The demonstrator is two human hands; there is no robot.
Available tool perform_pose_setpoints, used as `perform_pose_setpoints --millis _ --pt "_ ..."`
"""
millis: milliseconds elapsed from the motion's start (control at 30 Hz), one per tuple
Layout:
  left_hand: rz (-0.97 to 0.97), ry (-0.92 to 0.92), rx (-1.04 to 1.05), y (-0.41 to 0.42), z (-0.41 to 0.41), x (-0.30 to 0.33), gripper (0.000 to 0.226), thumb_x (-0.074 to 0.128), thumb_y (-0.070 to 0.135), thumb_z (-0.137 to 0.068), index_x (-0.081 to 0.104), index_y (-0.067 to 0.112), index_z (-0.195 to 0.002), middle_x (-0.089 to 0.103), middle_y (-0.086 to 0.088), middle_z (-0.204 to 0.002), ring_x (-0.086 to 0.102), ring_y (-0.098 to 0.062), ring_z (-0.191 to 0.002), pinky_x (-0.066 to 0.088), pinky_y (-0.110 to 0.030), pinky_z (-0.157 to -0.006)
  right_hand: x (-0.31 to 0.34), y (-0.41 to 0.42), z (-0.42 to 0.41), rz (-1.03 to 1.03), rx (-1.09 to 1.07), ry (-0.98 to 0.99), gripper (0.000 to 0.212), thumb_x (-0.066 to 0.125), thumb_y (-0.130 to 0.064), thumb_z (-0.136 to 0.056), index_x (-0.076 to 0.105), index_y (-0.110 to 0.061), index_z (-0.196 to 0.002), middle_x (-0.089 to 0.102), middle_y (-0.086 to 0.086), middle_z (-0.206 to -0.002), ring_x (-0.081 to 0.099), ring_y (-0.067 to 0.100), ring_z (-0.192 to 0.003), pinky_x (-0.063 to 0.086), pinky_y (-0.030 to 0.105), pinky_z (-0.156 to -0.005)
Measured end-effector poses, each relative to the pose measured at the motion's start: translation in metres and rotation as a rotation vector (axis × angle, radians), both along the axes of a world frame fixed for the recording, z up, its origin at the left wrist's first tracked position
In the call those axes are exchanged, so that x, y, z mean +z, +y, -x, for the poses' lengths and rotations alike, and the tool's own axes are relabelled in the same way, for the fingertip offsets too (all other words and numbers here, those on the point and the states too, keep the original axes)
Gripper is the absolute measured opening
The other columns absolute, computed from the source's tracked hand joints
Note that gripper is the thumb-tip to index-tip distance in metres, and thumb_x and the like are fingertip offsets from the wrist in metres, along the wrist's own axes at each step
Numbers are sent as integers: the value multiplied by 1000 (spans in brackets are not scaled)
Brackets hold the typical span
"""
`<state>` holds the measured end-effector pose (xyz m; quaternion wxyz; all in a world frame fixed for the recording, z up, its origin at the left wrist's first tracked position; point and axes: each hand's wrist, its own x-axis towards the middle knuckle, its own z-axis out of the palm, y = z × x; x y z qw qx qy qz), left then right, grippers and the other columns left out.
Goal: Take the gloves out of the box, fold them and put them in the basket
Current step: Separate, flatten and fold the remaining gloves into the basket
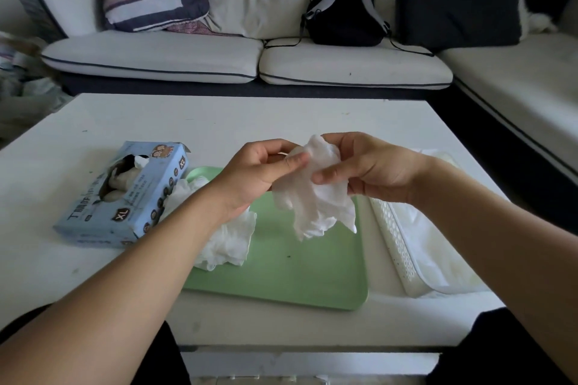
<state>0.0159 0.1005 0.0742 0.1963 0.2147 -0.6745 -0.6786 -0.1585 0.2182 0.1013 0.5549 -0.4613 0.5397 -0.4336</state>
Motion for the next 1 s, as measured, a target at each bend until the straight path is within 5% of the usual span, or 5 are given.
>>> perform_pose_setpoints --millis 233,333,533,900,1000 --pt "-65 62 -34 -1 1 2 43 89 6 -68 55 20 -90 72 -2 -88 68 -26 -81 57 -36 -72 0 -1 4 -18 -222 -189 20 74 -7 -82 56 -13 -90 64 7 -86 66 17 -70 56 26 -58" --pt "-44 23 -30 1 -2 7 48 83 7 -69 56 16 -108 73 -6 -100 71 -24 -84 57 -31 -61 -4 0 8 -35 -202 -188 45 75 0 -73 59 -10 -114 68 14 -102 69 24 -89 60 31 -78" --pt "-59 -201 -141 -3 -7 7 60 88 27 -75 63 22 -130 73 -14 -119 72 -29 -107 57 -43 -94 -3 0 8 20 -155 -170 55 72 9 -71 59 -10 -121 70 14 -105 69 27 -91 59 29 -77" --pt "-7 -113 -34 1 -2 11 34 66 39 -85 71 10 -101 73 -5 -82 67 -18 -66 49 -23 -49 -5 1 10 -211 -36 33 63 85 -30 -72 65 3 -122 67 21 -118 62 26 -103 45 43 -104" --pt "18 -140 -119 -5 -8 14 31 66 32 -87 72 9 -106 76 -10 -92 71 -22 -76 55 -27 -58 -5 1 9 -182 -25 7 67 88 -32 -71 64 5 -123 65 24 -124 62 30 -108 43 45 -107"
